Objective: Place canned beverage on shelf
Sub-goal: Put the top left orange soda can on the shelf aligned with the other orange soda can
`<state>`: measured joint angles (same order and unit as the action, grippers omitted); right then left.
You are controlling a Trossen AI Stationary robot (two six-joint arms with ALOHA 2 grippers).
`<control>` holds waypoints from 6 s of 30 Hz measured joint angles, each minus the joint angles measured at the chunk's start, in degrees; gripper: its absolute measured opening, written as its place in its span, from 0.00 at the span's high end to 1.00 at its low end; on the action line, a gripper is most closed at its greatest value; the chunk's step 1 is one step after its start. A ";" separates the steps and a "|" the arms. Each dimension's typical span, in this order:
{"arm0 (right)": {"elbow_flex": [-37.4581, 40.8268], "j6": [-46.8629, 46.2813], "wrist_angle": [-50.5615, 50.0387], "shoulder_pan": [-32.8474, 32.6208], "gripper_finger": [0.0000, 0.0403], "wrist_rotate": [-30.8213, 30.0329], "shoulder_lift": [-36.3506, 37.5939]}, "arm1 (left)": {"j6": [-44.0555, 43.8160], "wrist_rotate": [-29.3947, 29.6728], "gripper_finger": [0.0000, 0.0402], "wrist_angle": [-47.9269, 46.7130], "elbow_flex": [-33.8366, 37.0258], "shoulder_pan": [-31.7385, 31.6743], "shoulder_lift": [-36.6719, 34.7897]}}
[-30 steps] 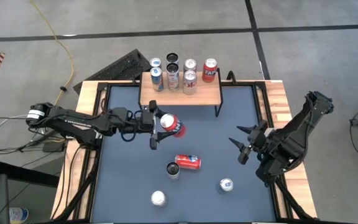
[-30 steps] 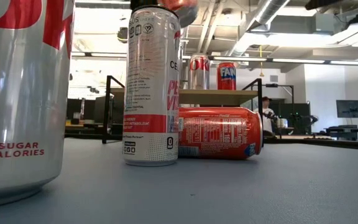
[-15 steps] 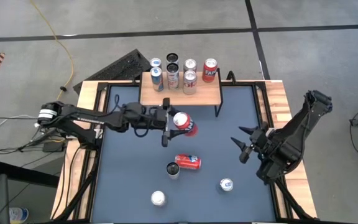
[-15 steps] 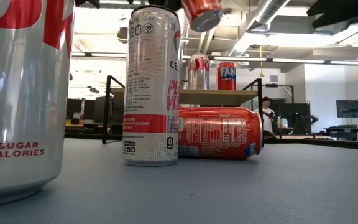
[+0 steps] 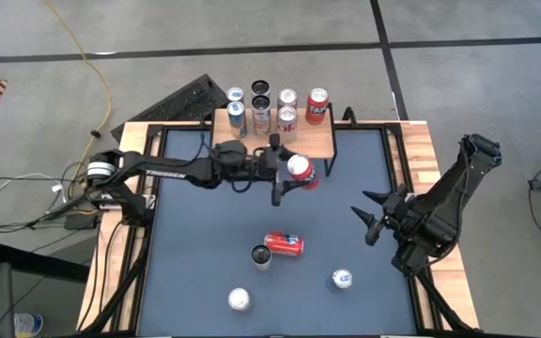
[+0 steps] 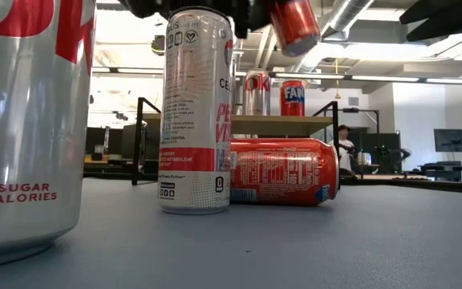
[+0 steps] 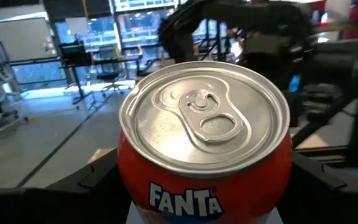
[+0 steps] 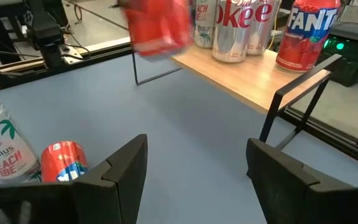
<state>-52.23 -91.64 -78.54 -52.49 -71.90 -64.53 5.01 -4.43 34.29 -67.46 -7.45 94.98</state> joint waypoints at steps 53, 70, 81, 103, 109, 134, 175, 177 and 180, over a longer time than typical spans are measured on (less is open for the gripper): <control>-0.04 2.16 4.47 0.00 0.37 1.31 -0.07 | 2.71 21.66 0.17 -10.55 -16.44 -6.04 16.65; -0.04 2.29 4.44 0.01 0.37 1.47 -0.07 | 7.88 22.86 0.17 -5.88 -16.46 -4.96 16.65; -0.07 2.18 4.44 0.02 0.37 3.12 -0.09 | 12.80 26.38 0.16 -6.48 -21.25 -4.17 16.68; -0.07 18.12 16.47 3.02 0.42 5.20 -0.44 | 20.13 17.23 0.17 -40.02 -30.89 11.13 -1.99; -0.07 32.37 26.61 10.68 0.48 7.20 -0.44 | 13.42 19.72 0.20 -52.74 -30.80 19.77 -15.89; -0.11 70.79 53.02 31.87 1.00 17.94 -5.77 | 2.88 77.50 0.40 -77.49 -30.51 65.13 -16.79; -2.64 79.85 61.99 48.60 1.00 20.90 -14.67 | -78.41 92.66 0.62 -115.78 3.15 78.48 -32.15; -2.64 80.13 62.04 49.46 1.00 20.88 -14.67 | -79.45 92.83 0.62 -115.80 3.88 78.48 -32.13; -2.64 82.03 63.87 50.50 1.00 20.87 -14.67 | -79.76 92.90 0.62 -115.75 4.04 78.48 -32.11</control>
<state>-54.87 -9.61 -14.68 -1.98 -51.03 -79.20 -74.75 88.47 -81.47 -63.42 71.02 62.87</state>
